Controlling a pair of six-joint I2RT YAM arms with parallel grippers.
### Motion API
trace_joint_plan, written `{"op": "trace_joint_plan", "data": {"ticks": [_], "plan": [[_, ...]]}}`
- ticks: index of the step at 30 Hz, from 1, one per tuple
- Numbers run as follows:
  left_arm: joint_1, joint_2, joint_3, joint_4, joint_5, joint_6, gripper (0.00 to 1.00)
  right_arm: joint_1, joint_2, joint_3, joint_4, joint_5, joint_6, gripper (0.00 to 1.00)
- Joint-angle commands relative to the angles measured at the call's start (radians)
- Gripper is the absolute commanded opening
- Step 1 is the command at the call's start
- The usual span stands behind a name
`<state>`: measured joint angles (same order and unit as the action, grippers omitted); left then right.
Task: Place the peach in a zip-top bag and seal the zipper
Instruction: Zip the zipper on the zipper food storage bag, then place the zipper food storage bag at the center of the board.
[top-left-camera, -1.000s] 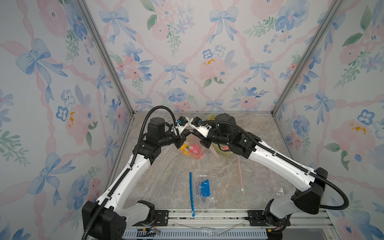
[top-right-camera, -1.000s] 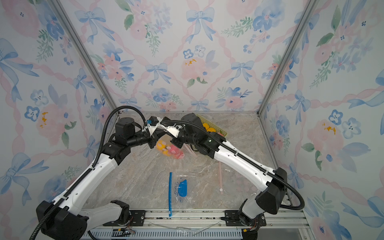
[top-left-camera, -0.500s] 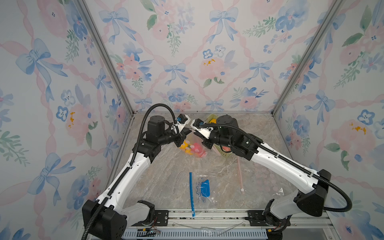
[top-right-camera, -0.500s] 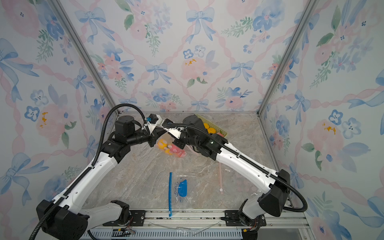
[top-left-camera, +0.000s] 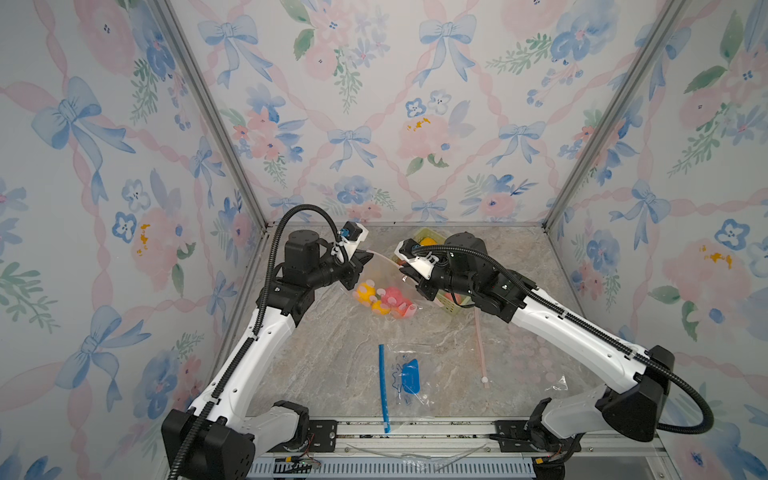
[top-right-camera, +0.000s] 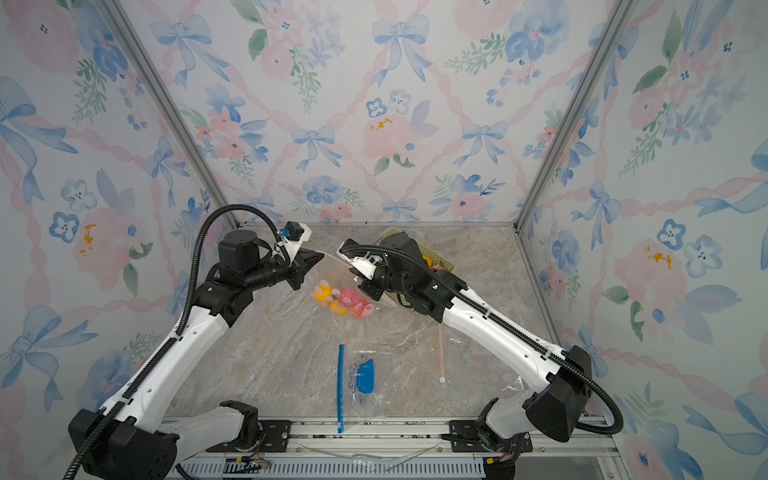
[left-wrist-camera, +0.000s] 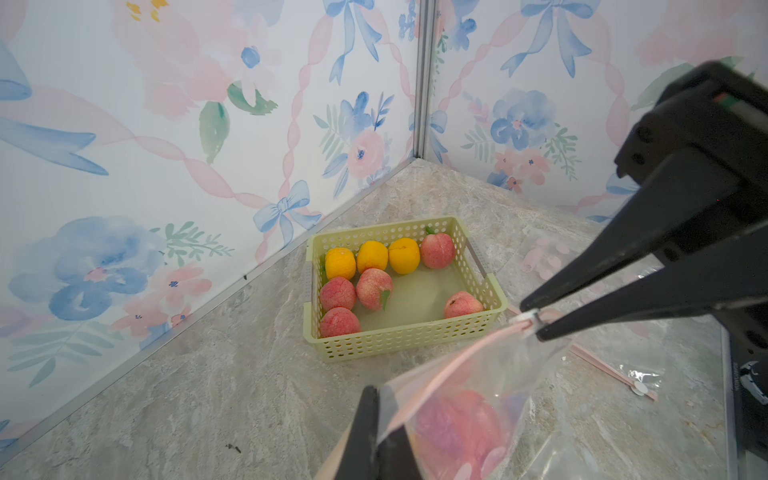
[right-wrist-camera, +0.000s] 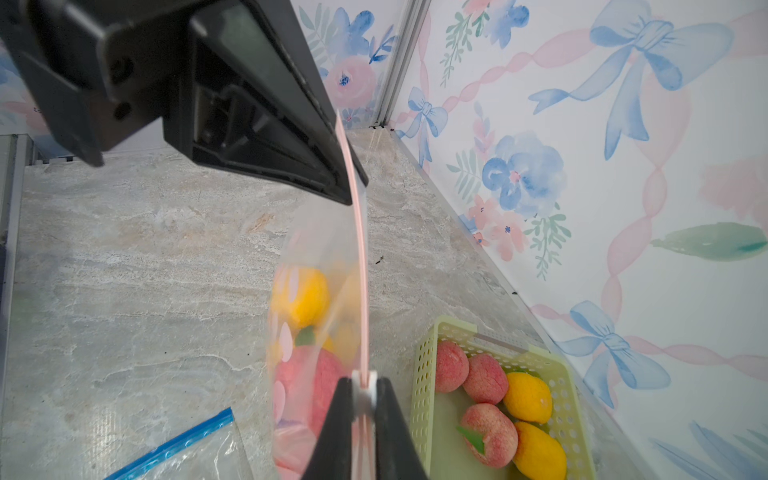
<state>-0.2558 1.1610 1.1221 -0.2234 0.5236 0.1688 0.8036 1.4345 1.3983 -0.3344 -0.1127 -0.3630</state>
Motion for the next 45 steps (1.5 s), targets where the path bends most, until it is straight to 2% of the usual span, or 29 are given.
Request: {"op": "trace_joint_plan", "data": {"ticks": [1, 12, 24, 30, 36, 45], "plan": [[0.033, -0.031, 0.015, 0.071, -0.101, -0.071, 0.0, -0.023, -0.046, -0.03, -0.055, -0.019, 0.021, 0.06], [0.092, -0.046, -0.016, 0.124, -0.242, -0.174, 0.0, -0.055, -0.078, -0.08, -0.117, -0.036, 0.027, 0.06], [0.13, -0.036, -0.032, 0.128, -0.295, -0.208, 0.0, -0.112, -0.097, -0.113, -0.144, -0.025, 0.056, 0.06], [0.132, -0.027, -0.07, 0.182, -0.301, -0.227, 0.0, -0.108, -0.056, -0.07, -0.098, 0.003, 0.117, 0.09], [0.135, -0.01, -0.143, 0.267, -0.385, -0.267, 0.0, -0.076, 0.115, 0.089, -0.084, 0.146, 0.159, 0.09], [0.174, -0.009, -0.268, 0.423, -0.515, -0.338, 0.0, -0.07, 0.462, 0.441, -0.07, 0.204, 0.188, 0.08]]}}
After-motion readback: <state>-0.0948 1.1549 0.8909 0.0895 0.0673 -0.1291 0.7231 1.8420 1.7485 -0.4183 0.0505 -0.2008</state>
